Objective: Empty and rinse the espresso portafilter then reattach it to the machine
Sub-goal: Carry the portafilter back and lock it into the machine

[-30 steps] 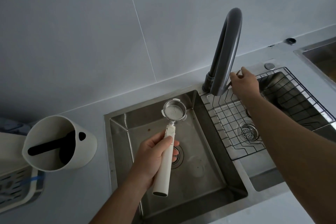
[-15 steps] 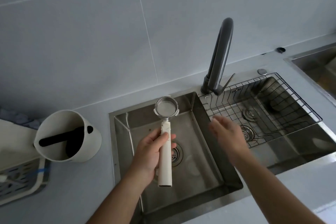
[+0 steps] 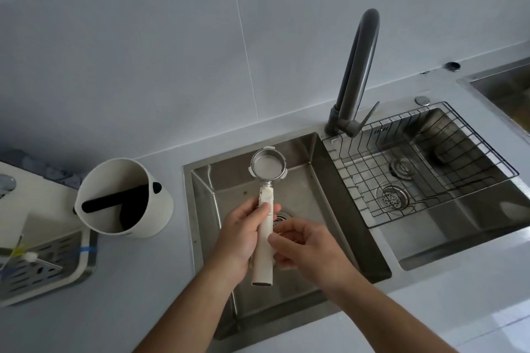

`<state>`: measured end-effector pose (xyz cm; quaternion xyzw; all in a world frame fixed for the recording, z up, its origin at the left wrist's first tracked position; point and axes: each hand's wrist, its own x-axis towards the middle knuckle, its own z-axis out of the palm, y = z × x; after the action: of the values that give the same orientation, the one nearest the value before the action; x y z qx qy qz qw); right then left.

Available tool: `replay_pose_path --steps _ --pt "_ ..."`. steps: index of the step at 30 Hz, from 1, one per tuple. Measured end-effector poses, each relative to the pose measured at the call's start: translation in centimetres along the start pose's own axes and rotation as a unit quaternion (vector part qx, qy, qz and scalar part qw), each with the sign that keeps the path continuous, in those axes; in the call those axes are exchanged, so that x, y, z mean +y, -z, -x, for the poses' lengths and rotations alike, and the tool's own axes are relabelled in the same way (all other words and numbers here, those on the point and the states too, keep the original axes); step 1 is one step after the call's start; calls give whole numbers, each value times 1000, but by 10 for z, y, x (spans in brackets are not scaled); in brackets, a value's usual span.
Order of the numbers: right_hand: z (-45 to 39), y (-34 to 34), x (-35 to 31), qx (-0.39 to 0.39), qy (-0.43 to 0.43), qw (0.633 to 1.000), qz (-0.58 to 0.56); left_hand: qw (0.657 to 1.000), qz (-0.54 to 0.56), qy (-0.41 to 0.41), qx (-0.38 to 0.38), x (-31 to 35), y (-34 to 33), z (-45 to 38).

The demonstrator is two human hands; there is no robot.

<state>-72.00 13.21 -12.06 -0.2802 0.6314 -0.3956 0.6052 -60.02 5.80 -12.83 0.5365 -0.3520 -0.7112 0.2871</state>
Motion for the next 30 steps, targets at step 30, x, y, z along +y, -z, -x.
replay_pose_path --steps 30 --pt "26 -105 -9 -23 41 999 13 998 26 -53 -19 25 98 48"
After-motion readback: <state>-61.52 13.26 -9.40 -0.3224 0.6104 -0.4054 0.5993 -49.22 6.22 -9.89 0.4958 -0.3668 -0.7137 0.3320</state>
